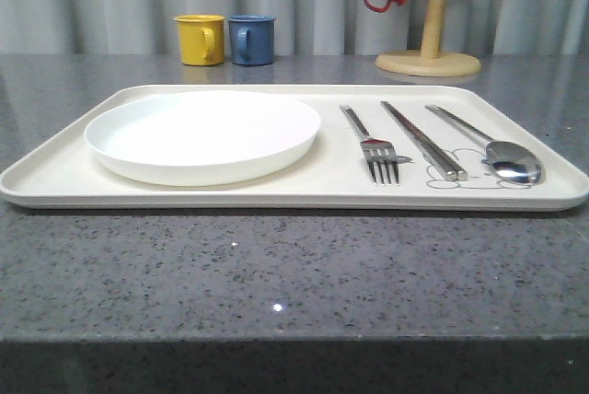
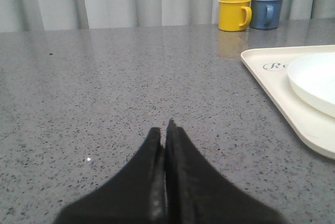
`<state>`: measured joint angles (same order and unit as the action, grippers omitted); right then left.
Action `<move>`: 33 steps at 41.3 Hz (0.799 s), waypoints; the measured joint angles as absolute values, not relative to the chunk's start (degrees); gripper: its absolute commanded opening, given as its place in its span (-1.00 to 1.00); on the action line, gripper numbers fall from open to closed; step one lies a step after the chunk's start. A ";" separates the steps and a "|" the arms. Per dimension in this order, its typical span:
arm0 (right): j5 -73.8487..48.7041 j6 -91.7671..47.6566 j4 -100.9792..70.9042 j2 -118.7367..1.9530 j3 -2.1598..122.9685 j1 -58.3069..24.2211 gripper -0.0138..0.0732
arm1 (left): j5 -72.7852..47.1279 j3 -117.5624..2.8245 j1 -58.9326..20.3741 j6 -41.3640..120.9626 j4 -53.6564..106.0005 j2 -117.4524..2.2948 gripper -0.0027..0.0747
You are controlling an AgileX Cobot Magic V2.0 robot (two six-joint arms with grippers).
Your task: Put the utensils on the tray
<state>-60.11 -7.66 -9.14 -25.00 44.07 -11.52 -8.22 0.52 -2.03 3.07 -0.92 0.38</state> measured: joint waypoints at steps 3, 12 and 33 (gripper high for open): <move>-60.11 -7.66 -9.14 -25.00 44.07 -11.52 -0.84 | -8.22 0.52 -2.03 3.07 -0.92 0.38 -0.98; -60.11 -7.66 -9.14 -25.00 44.07 -11.52 -0.84 | -8.22 0.52 -2.03 3.07 -0.92 0.38 -0.98; -60.11 -7.66 -9.14 -25.00 44.07 -11.52 -0.84 | 0.41 0.52 -2.03 3.07 -0.92 0.38 -0.98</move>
<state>-60.11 -7.66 -9.14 -25.00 44.07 -11.52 0.41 0.52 -2.03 3.07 -0.92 0.38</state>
